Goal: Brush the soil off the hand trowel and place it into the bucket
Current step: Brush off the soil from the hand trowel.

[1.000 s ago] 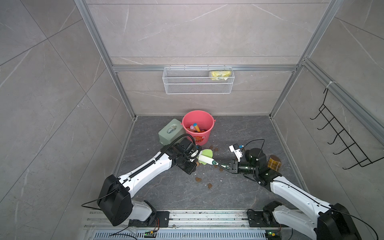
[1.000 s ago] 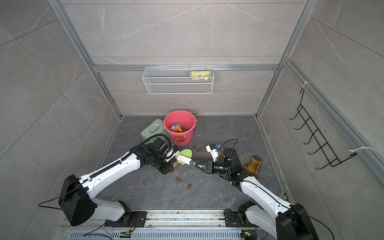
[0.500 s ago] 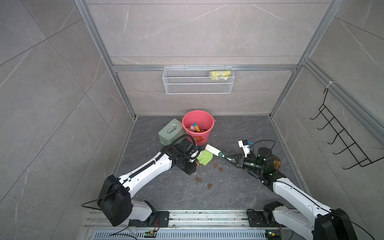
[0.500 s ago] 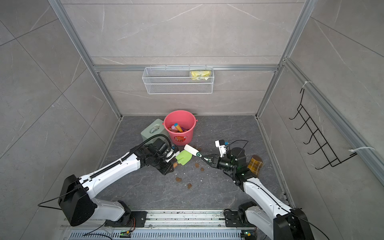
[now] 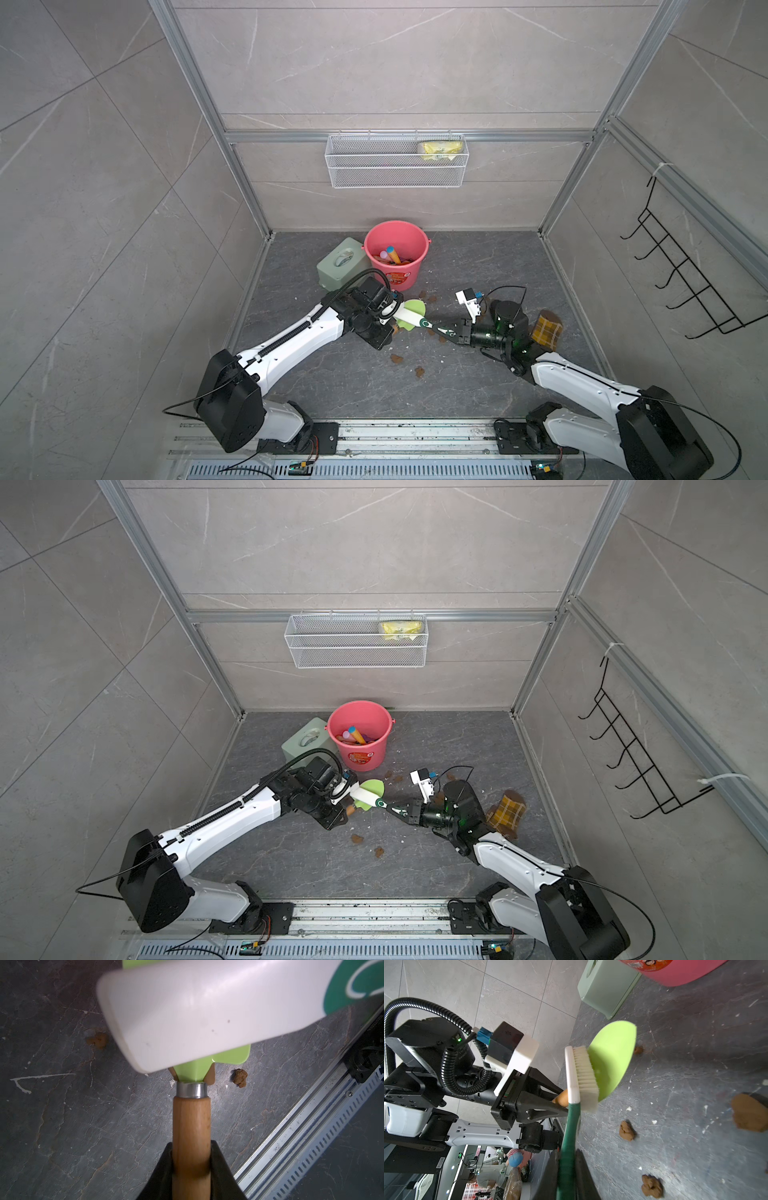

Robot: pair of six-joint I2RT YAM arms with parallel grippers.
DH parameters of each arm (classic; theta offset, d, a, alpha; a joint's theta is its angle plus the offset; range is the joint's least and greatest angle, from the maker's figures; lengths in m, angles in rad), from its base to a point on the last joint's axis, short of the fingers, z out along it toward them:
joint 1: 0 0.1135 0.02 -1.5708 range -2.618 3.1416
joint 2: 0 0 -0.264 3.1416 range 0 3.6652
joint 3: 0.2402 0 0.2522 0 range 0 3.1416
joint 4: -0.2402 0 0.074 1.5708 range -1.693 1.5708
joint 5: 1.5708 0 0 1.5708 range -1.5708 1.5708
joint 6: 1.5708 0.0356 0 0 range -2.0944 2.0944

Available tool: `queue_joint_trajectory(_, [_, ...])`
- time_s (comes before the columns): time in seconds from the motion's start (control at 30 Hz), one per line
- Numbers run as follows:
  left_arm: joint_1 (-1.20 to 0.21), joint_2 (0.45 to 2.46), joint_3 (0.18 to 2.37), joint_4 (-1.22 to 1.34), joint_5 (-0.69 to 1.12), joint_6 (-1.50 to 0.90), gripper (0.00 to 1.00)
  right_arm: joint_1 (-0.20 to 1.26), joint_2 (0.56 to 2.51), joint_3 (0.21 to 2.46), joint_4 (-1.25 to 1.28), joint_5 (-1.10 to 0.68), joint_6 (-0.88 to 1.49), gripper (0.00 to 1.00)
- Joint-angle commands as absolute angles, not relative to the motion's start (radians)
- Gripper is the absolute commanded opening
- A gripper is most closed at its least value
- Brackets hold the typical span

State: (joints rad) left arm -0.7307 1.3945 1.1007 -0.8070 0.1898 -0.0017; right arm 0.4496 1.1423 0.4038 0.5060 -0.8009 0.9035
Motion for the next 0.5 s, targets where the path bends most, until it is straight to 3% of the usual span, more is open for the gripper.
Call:
queue_joint_trajectory(0.0, [-0.732,1.357,1.109,-0.779,0.217,-0.010,0.00,0.386,1.116,0.424,0.423,-0.766,0.864,0.00])
queue_joint_trajectory(0.2, [-0.725,1.332,1.104,-0.775,0.225,-0.024,0.00,0.230,1.040,0.432,0.332,-0.798,0.840,0.00])
queue_joint_trajectory(0.47, [-0.652,1.316,1.117,-0.791,0.301,-0.062,0.00,0.234,0.881,0.527,0.001,-0.729,0.573,0.00])
